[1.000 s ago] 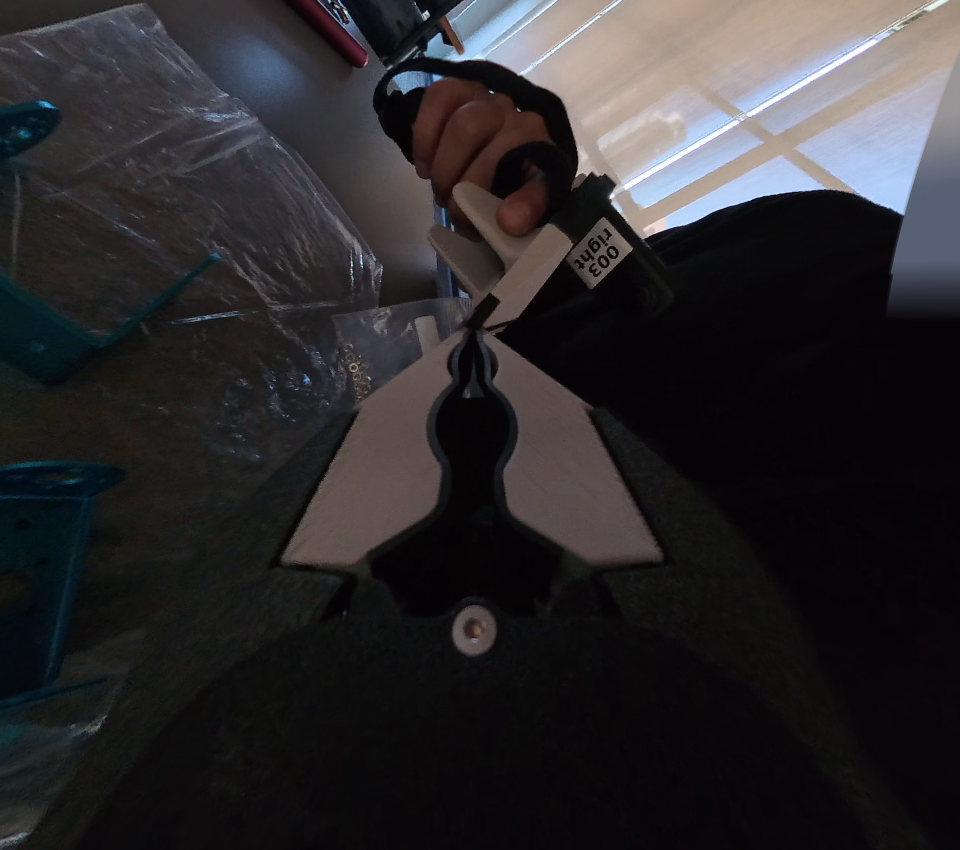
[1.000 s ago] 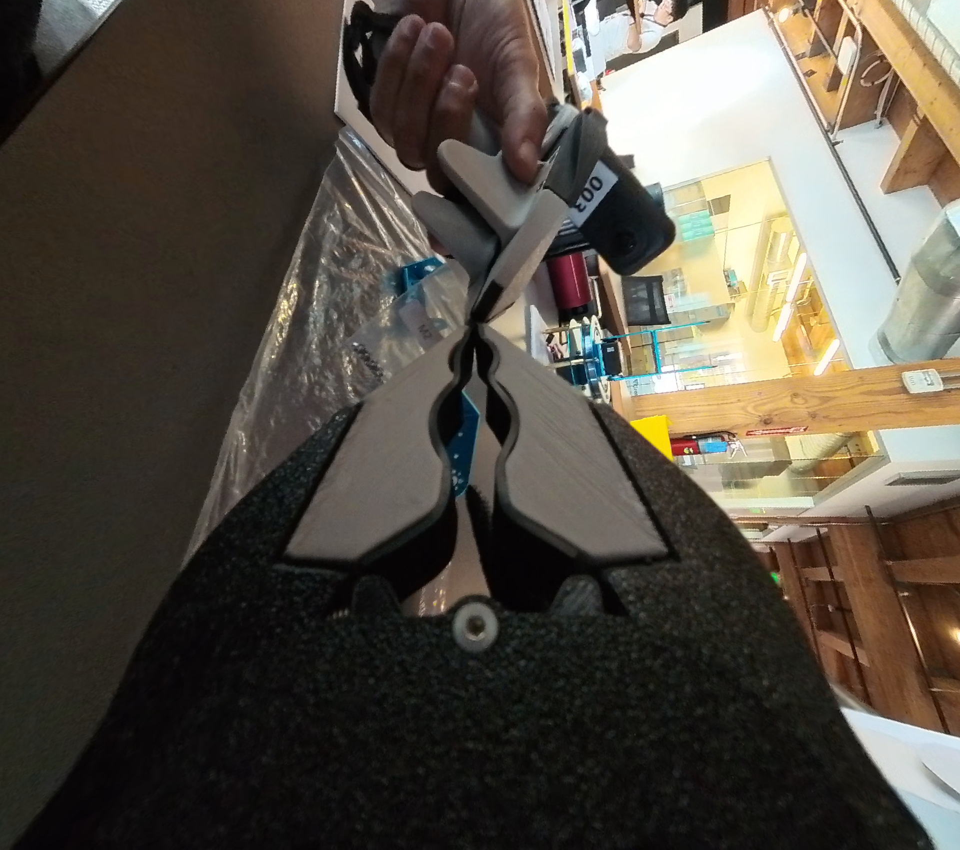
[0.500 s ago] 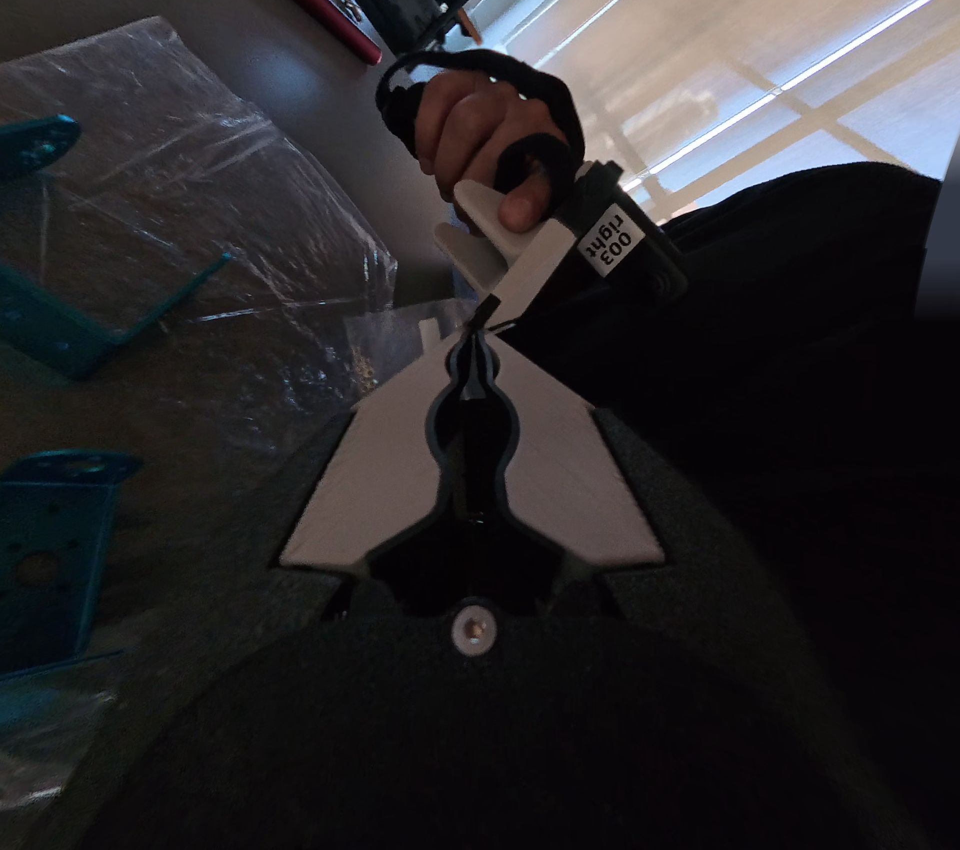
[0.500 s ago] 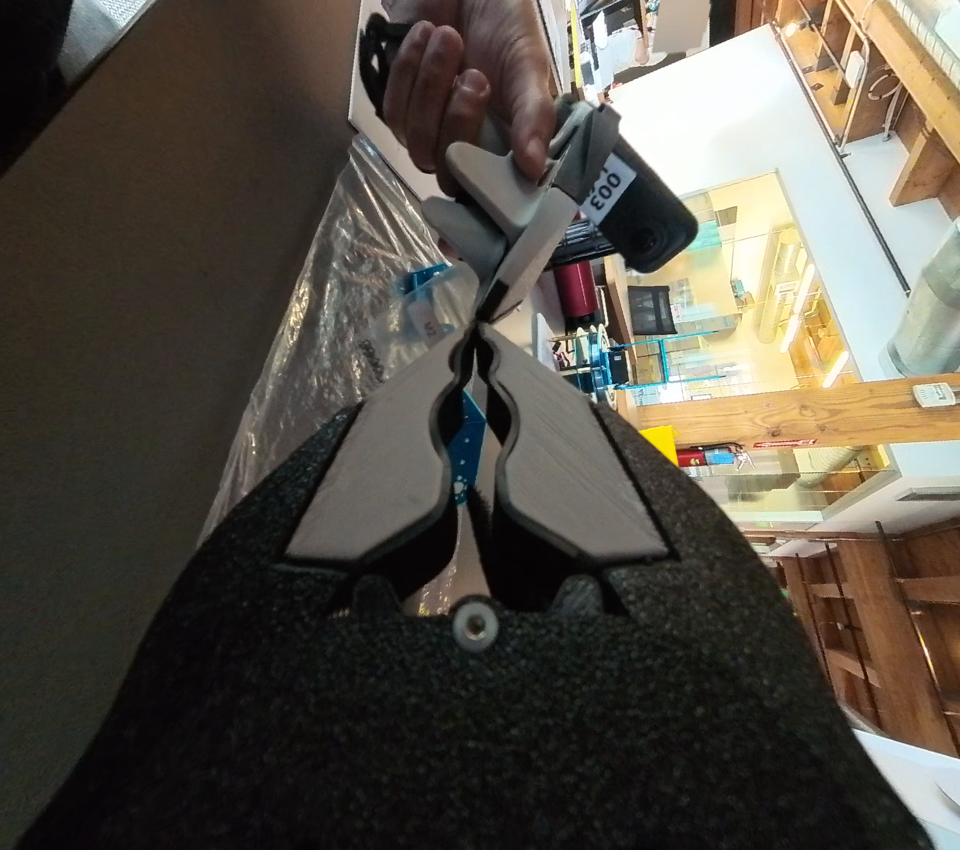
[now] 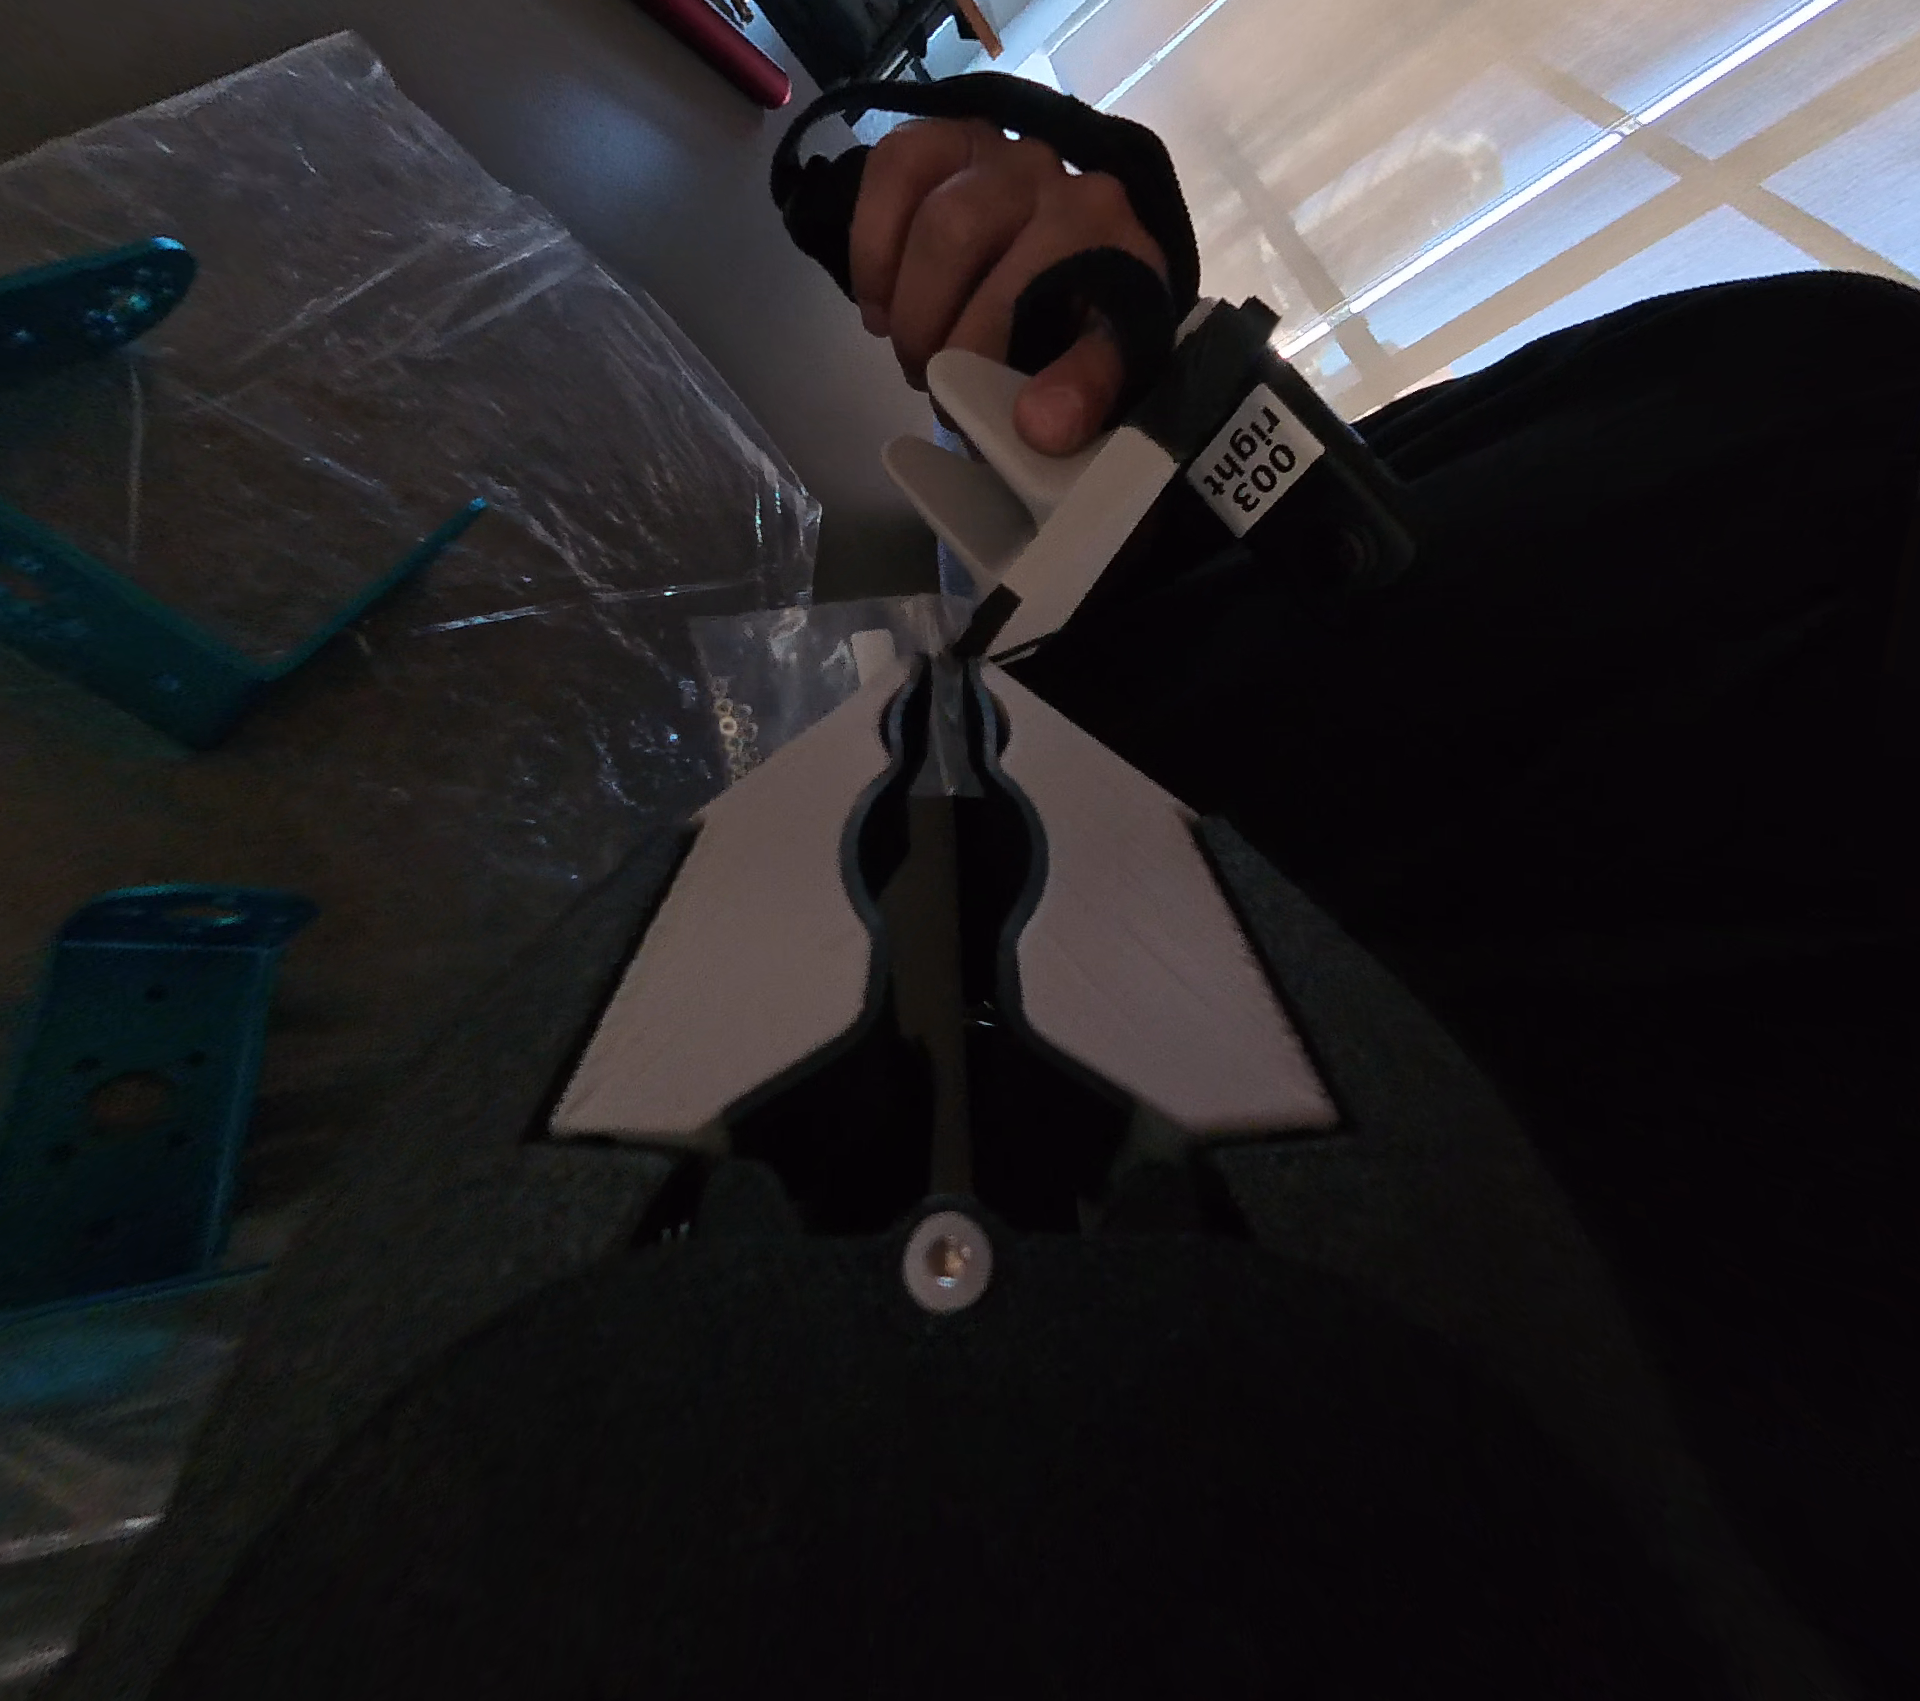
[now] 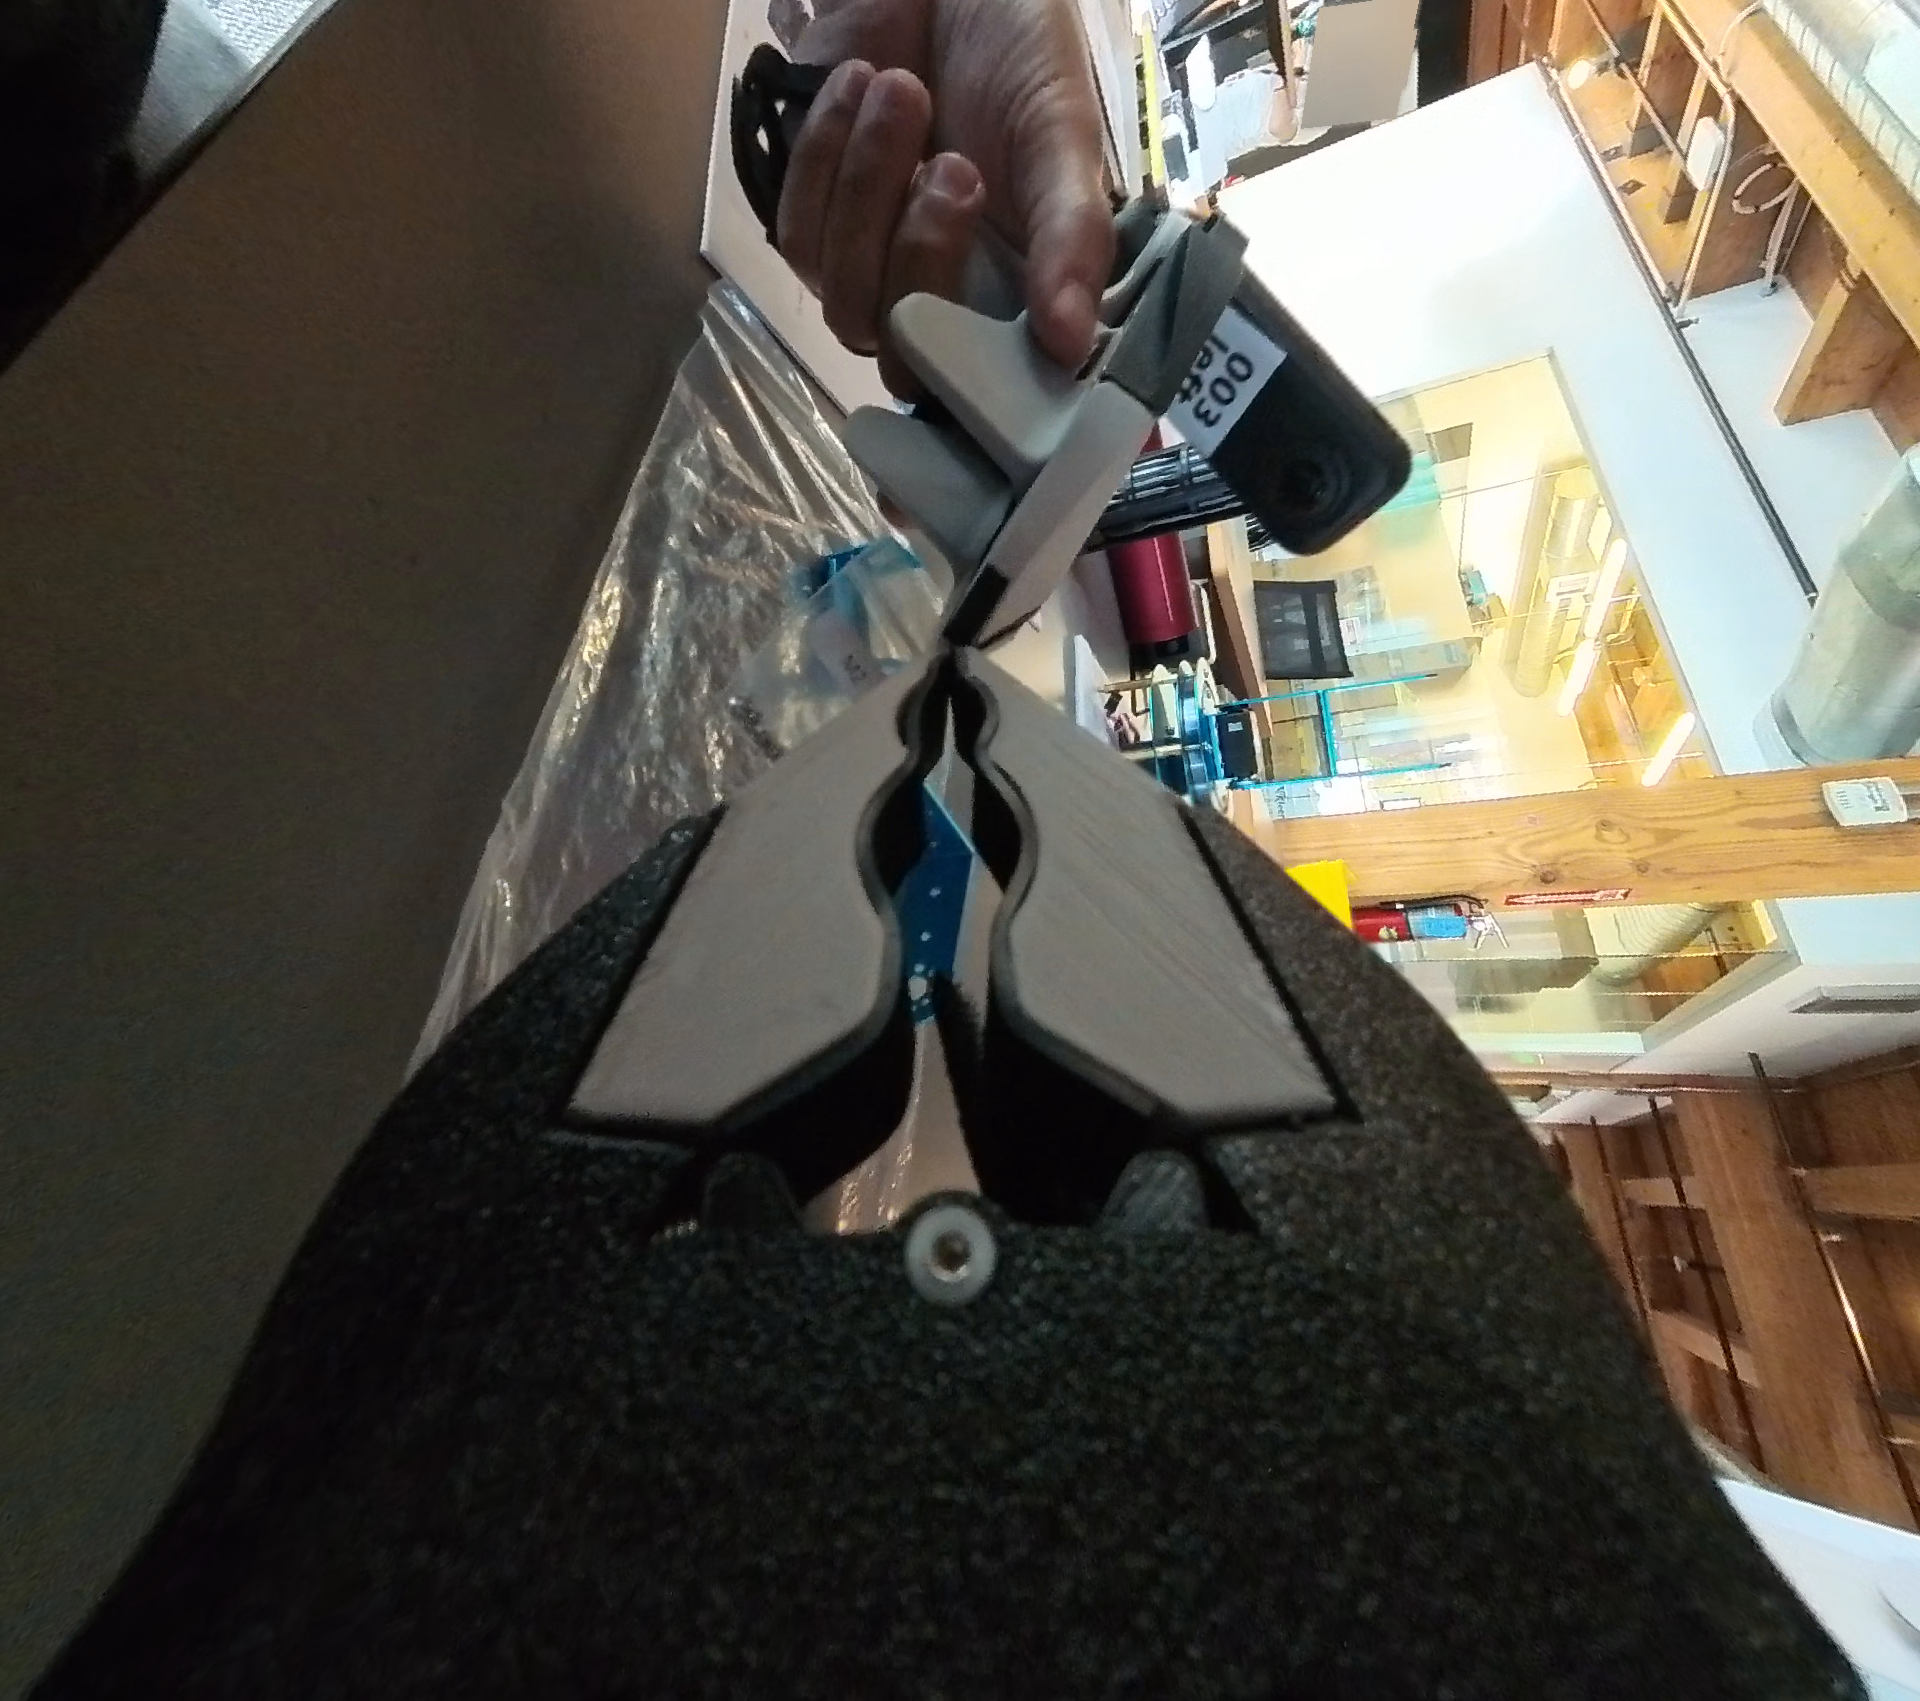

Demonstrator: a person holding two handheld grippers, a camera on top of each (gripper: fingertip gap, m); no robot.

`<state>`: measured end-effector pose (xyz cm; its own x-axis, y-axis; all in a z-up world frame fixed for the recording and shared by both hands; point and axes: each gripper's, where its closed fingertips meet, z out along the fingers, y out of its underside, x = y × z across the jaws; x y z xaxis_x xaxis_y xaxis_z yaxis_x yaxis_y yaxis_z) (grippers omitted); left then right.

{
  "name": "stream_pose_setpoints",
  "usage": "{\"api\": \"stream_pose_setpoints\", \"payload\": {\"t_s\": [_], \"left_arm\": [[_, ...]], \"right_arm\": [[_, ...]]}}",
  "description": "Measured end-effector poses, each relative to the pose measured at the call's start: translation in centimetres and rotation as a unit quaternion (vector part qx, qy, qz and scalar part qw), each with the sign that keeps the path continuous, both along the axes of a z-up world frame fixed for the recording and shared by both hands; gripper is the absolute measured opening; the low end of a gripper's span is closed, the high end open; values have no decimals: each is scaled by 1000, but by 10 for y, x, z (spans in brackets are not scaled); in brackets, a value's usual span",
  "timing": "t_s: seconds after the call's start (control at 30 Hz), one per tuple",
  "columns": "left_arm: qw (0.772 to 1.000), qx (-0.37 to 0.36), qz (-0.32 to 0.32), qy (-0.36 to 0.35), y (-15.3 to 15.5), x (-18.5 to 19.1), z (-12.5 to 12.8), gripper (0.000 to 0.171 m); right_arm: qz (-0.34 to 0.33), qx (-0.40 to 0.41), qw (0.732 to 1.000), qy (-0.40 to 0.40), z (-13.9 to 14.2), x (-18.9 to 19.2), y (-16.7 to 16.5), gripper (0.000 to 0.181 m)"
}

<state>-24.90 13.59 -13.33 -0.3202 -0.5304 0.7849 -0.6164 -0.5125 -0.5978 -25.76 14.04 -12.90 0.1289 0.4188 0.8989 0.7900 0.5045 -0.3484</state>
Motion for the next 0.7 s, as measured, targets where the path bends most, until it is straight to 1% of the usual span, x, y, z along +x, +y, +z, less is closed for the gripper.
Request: {"api": "stream_pose_setpoints", "payload": {"t_s": [0.07, 0.17, 0.33, 0.37, 0.43, 0.5, 0.63, 0.7], "left_arm": [[1000, -19, -10, -5, -2, -2, 3, 0], [998, -52, -20, -12, -4, -3, 7, 0], [993, -107, -17, -44, -2, -2, 20, 0], [994, -103, -10, -45, 0, -2, 20, 0], [997, -75, 10, -36, 7, 0, 12, 0], [995, -81, 19, -46, 12, -2, 16, 0], [996, -75, 24, -44, 14, -4, 18, 0], [997, -73, 9, -33, 9, -5, 15, 1]], "right_arm": [[3, -4, 1000, 8, 0, -1, -1, 0], [9, -5, 999, 31, 4, -2, -2, 0], [15, -24, 993, 114, 19, -1, -1, 0], [14, -26, 992, 122, 20, 0, 0, 0], [13, -24, 991, 134, 23, 2, 1, 0], [6, -31, 991, 128, 20, 4, 3, 0], [10, -37, 993, 114, 13, 1, 2, 0], [11, -37, 993, 109, 12, -1, 3, 0]]}}
